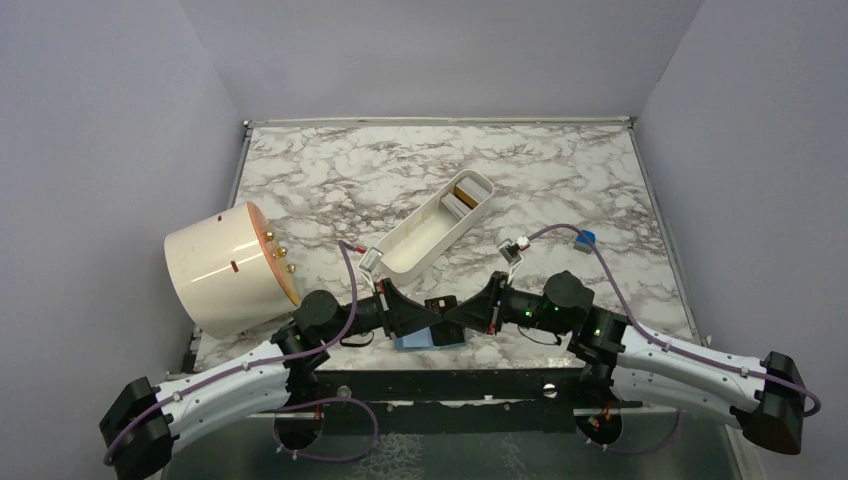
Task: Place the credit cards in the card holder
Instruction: Adjust the credit card.
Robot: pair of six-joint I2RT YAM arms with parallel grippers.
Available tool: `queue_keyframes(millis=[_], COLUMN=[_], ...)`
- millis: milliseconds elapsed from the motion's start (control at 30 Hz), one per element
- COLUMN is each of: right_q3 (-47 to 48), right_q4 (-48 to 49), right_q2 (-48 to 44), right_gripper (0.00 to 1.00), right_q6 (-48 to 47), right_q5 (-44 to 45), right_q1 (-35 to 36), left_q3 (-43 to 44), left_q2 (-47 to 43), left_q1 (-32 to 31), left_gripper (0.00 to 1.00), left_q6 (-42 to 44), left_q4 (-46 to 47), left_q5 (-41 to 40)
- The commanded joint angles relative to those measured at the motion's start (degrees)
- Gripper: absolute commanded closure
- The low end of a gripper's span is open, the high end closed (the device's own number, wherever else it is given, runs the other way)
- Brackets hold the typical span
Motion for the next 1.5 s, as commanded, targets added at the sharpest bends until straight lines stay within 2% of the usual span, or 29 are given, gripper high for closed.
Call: queue_keyframes(millis=[0, 100, 233, 533, 600, 667, 833, 967, 1200, 1333, 1400, 1467], right_q3=[0.8, -0.5, -4.4, -12.3, -13.5, -14.3, -14.8, -13.6, -12.0, -12.1, -10.0, -5.4], right_q4=[-3.6, -1.9, 5.6, 29.7, 33.9, 35.6, 30.8, 23.2, 20.2, 17.7, 9.4, -1.1], right_q2=[-4.4, -8.2, -10.5, -4.8, -4.0, -4.3, -10.6, -16.4, -15.2, -15.1, -15.3, -15.0], right_gripper=[0.99, 0.99, 0.99, 0.99, 0.99, 0.99, 0.99, 0.99, 0.99, 0.99, 0.99, 0.99], right_q6=[-3.3, -0.9, 4.6, 15.7, 17.1, 17.8, 17.8, 15.5, 14.5, 14.2, 14.7, 13.4], right_q5=[-5.7, -7.3, -8.7, -11.4, -11.5, -11.1, -7.2, -4.1, -4.4, -2.7, -0.8, 2.4], right_q1=[0.5, 0.5, 0.5, 0.5, 0.5, 0.5, 0.5, 0.5, 0.5, 0.5, 0.5, 0.5], left_q3=[2.7, 2.2, 2.0, 2.0, 1.6, 1.0, -0.4, 0.0, 1.3, 2.3, 2.4, 3.0], left_q2=[0.6, -1.0, -2.8, -1.3, -1.2, -1.5, -2.9, -3.0, -0.3, 0.0, 0.5, 2.2], left_q1=[-0.3, -0.3, -0.2, -0.3, -0.3, -0.3, -0.3, -0.3, -0.3, -0.3, -0.3, -0.4], left_gripper=[0.85, 0.84, 0.84, 0.90, 0.90, 0.85, 0.75, 0.72, 0.69, 0.56, 0.47, 0.27], left_q6=[-1.2, -3.1, -2.9, -3.0, -2.8, -2.9, -3.9, -4.3, -3.5, -3.0, -0.8, 2.1], left_q4=[6.4, 8.8, 9.7, 11.4, 12.1, 12.6, 12.8, 12.8, 13.3, 13.4, 13.3, 11.7], left_q5=[6.2, 6.7, 6.6, 6.2, 6.5, 6.8, 6.2, 6.7, 7.0, 7.9, 8.9, 9.5])
